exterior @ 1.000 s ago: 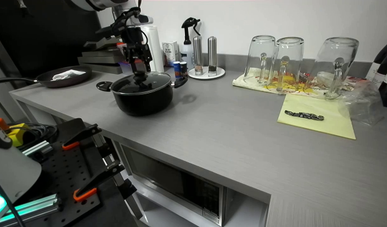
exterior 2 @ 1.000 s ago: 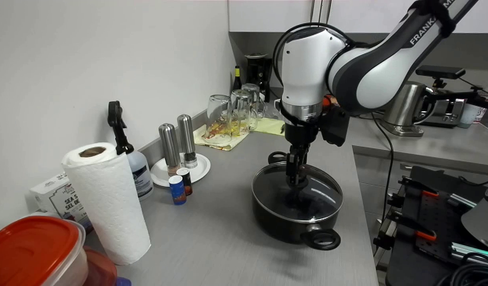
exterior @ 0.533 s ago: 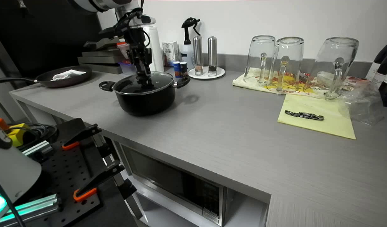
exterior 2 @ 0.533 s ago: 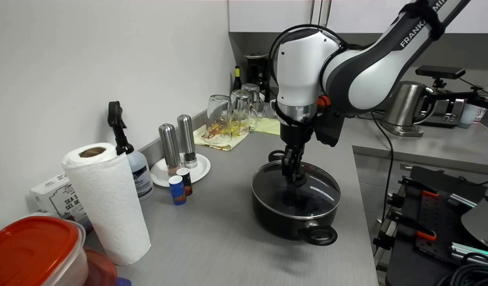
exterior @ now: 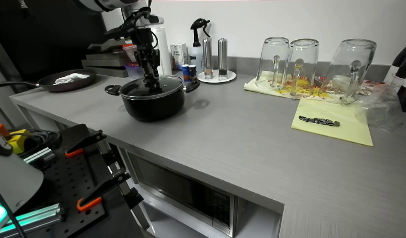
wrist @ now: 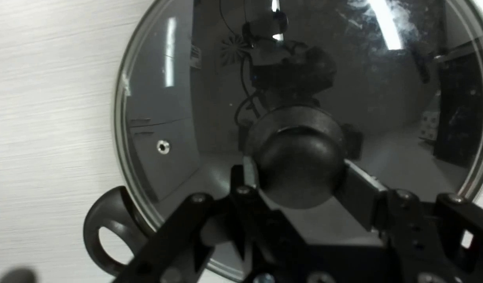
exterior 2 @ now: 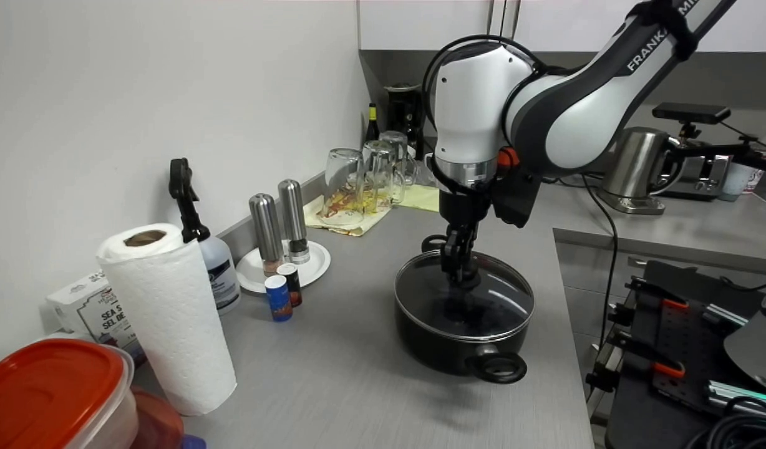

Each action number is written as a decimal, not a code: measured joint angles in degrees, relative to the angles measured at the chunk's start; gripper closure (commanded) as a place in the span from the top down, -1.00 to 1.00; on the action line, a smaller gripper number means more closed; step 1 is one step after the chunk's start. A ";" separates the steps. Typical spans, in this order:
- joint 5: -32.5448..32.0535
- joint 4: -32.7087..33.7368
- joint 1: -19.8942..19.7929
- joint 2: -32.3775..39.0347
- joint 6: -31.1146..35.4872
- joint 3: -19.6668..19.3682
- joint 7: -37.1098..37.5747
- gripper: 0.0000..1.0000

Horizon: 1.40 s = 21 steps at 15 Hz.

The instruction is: Put the glass lid on the right side of the counter.

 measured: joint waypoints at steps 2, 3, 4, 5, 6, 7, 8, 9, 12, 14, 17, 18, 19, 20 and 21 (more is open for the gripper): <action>0.14 -0.15 -0.01 -1.49 -0.06 -0.01 0.07 -0.49; 0.14 -0.26 -0.01 -2.70 -0.10 -0.02 0.15 -0.49; 0.14 -0.38 -0.04 -4.09 -0.20 -0.04 0.32 -0.49; 0.14 -0.49 -0.11 -5.49 -0.29 -0.07 0.58 -0.49; 0.13 -0.64 -0.26 -6.91 -0.40 -0.10 0.92 -0.49; 0.13 -0.79 -0.50 -8.24 -0.54 -0.12 1.17 -0.49; 0.13 -0.93 -0.84 -9.37 -0.68 -0.16 1.41 -0.49; 0.13 -1.07 -1.30 -10.37 -0.85 -0.21 1.70 -0.49; 0.13 -1.22 -3.26 -12.06 -1.57 -0.68 2.26 -0.49; 0.13 -1.29 -5.02 -12.49 -1.94 -1.56 2.41 -0.49; 0.14 -1.51 -8.09 -12.76 -2.18 -3.57 2.59 -0.49; 0.13 -1.63 -9.17 -12.82 -2.18 -4.38 2.72 -0.49; 0.14 -1.76 -10.29 -12.85 -2.18 -5.26 2.82 -0.49; 0.15 -1.88 -11.40 -12.84 -2.18 -6.19 2.93 -0.49; 0.15 -2.00 -12.46 -12.84 -2.18 -7.10 3.08 -0.49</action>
